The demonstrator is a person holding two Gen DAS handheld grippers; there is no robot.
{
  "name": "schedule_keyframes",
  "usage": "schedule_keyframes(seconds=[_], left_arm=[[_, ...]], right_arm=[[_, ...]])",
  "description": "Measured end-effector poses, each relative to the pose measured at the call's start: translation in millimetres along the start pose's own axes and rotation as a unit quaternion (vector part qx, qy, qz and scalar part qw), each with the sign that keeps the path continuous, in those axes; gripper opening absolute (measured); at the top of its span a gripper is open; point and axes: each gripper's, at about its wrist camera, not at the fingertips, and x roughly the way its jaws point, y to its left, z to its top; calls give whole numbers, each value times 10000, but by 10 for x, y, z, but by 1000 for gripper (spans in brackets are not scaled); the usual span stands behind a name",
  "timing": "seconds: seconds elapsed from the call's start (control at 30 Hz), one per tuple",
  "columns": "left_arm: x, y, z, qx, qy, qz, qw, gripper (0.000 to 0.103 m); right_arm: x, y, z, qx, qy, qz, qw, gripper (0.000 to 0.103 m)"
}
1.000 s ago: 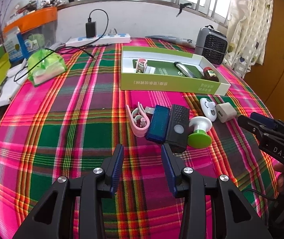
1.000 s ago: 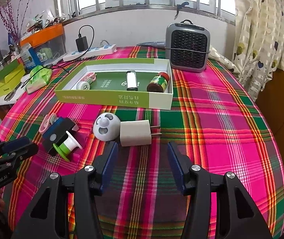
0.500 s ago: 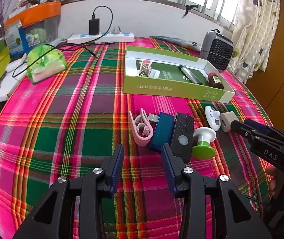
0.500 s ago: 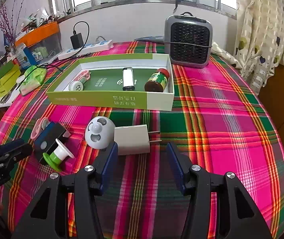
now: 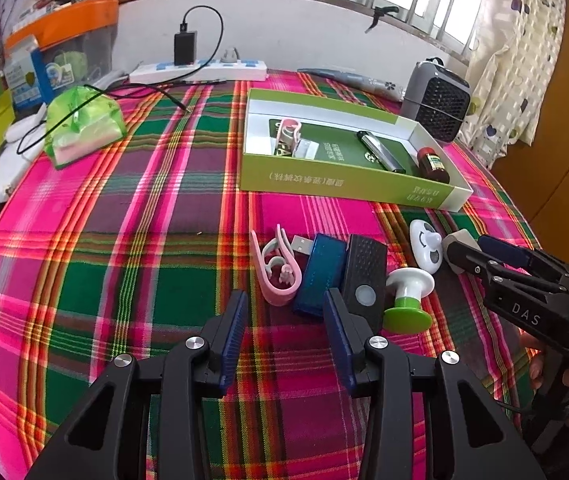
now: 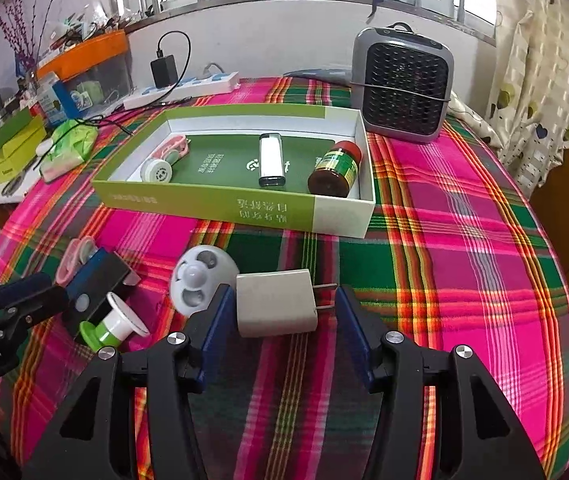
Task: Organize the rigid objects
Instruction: 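Grasp the white plug charger with the right gripper while the left grasps the pink ear hook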
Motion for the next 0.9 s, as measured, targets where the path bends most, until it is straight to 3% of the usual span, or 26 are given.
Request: schedule_keyframes(seconds=[0.13,0.63,0.9], left_arm=[[0,-8,4,27,6,1,10000,39],[-7,54,7,40,25,70,10000,39],[10,8,91,55,-57,49,10000,39]], right_arm=[[-10,-16,-23,-111,38,-31,9999,59],[-199,-255,-192,-171,117,-561,9982,59],[-349,-246,-188,129,-103,-233,9996,59]])
